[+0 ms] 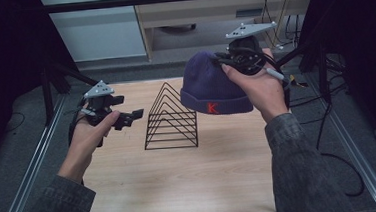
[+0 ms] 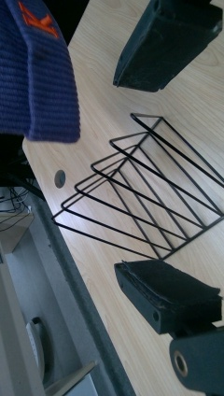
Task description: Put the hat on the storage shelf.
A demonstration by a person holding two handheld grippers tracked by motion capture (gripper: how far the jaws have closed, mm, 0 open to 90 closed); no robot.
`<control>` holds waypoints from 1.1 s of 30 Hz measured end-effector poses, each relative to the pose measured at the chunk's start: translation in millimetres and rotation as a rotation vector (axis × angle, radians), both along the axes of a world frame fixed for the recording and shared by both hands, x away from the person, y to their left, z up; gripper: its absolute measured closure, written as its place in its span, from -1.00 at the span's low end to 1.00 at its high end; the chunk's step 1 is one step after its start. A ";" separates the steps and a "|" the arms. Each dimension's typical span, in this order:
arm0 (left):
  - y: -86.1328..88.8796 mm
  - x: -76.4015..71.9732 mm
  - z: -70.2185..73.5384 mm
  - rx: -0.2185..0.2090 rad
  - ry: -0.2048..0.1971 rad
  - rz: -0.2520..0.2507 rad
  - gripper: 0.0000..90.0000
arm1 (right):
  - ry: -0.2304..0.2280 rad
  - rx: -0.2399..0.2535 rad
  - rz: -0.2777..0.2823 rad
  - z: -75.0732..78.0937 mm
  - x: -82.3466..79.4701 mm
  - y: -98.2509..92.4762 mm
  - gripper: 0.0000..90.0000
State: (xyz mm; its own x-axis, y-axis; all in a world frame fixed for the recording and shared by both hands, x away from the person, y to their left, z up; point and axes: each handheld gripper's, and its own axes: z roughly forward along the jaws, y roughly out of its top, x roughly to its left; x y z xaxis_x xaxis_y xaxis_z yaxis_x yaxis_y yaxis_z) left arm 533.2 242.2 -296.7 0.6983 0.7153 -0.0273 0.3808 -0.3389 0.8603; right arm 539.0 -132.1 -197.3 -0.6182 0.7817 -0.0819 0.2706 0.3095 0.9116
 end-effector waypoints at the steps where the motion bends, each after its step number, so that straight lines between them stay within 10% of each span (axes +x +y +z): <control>1: -1.2 1.8 0.9 0.000 0.000 -0.005 -0.81 | -0.001 0.009 0.003 0.8 1.5 2.7 0.79; 33: 2.1 55.0 -1.3 -0.052 0.006 -0.043 -0.81 | -0.058 0.078 0.222 30.6 39.3 92.3 0.79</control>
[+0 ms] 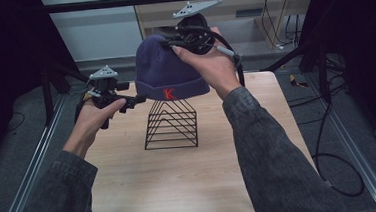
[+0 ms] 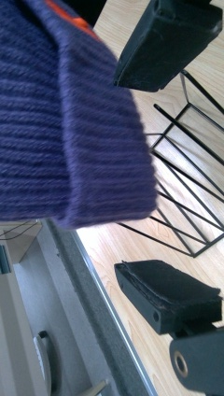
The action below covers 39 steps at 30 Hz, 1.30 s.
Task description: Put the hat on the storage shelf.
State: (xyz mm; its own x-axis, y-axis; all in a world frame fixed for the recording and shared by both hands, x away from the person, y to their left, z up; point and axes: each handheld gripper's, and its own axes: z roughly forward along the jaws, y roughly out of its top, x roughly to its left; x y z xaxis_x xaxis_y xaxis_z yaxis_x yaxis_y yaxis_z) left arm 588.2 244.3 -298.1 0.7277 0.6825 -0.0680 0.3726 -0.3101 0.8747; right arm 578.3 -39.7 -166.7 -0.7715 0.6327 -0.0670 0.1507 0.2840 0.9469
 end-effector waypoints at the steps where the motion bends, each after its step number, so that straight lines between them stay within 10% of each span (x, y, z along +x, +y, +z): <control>1: 1.2 1.1 -0.4 0.000 0.000 -0.004 -0.82 | 0.001 0.004 0.007 -0.5 0.4 1.0 0.78; 12: -5.7 10.3 -6.7 -0.041 0.060 -0.054 -0.79 | 0.010 0.029 0.057 -5.1 4.7 9.3 0.79; 22: -16.6 7.8 -1.9 0.002 0.004 -0.020 0.50 | 0.011 0.036 0.047 -6.2 7.3 0.4 0.78; 39: -9.9 -19.1 15.5 0.090 -0.013 0.041 0.58 | 0.062 0.010 -0.027 -30.1 15.3 -12.6 0.77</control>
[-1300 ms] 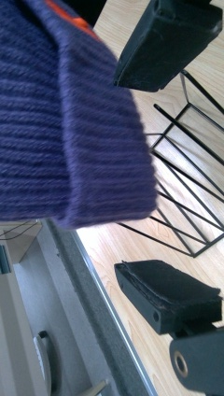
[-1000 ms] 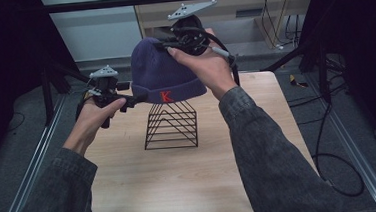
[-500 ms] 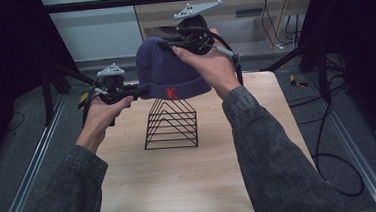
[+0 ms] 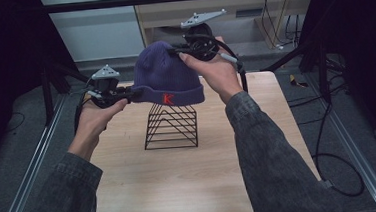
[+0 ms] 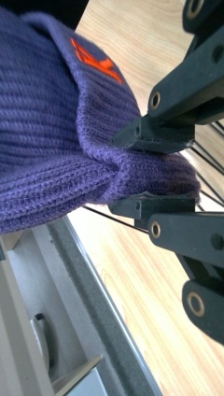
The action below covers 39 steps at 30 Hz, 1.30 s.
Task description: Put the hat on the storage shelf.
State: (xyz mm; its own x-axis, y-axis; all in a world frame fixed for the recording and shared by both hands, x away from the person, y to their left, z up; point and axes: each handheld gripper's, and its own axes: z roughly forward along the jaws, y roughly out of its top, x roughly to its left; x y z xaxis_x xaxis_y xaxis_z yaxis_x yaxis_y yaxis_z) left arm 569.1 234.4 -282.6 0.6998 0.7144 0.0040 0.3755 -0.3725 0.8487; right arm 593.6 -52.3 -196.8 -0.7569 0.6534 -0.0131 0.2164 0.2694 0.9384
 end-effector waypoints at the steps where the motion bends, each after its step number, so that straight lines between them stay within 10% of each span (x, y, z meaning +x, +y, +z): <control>1: -0.3 -1.3 0.3 0.001 -0.002 -0.001 0.58 | 0.008 0.002 -0.005 -2.2 1.3 -1.0 0.77; 18: 6.3 -17.9 7.9 -0.003 -0.021 -0.012 0.58 | 0.018 0.006 -0.011 -1.9 -3.1 -3.4 0.76; 39: 8.2 -18.4 -21.2 0.043 0.015 0.001 0.57 | 0.070 -0.039 -0.009 -33.8 -1.4 2.4 0.75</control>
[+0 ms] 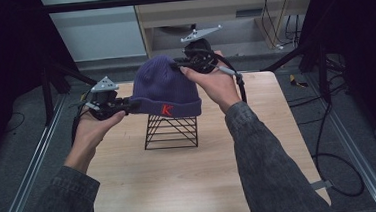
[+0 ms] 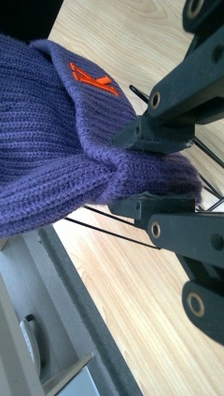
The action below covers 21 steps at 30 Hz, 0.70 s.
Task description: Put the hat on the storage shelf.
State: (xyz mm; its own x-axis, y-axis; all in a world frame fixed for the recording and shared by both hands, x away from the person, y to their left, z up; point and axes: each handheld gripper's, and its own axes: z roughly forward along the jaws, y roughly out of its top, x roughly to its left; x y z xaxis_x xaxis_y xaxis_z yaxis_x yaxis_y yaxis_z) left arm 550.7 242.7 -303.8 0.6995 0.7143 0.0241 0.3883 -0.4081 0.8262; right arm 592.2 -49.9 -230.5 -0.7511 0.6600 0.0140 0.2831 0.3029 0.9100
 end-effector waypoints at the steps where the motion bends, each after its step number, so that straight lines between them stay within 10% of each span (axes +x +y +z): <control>1: 0.6 0.2 -2.0 -0.002 0.003 0.002 0.57 | 0.001 -0.001 0.001 -1.7 0.0 -0.1 0.75; 21: -1.2 -0.4 -20.7 0.016 0.030 -0.015 0.56 | 0.018 -0.061 0.024 -17.3 -6.6 -4.9 0.74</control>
State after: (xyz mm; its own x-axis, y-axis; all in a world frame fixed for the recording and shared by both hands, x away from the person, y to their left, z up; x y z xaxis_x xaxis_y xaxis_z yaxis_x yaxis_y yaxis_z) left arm 550.2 241.4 -324.5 0.7109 0.7031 0.0139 0.4064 -0.4269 0.8078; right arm 585.7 -54.8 -247.9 -0.7664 0.6423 -0.0120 0.2918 0.3646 0.8843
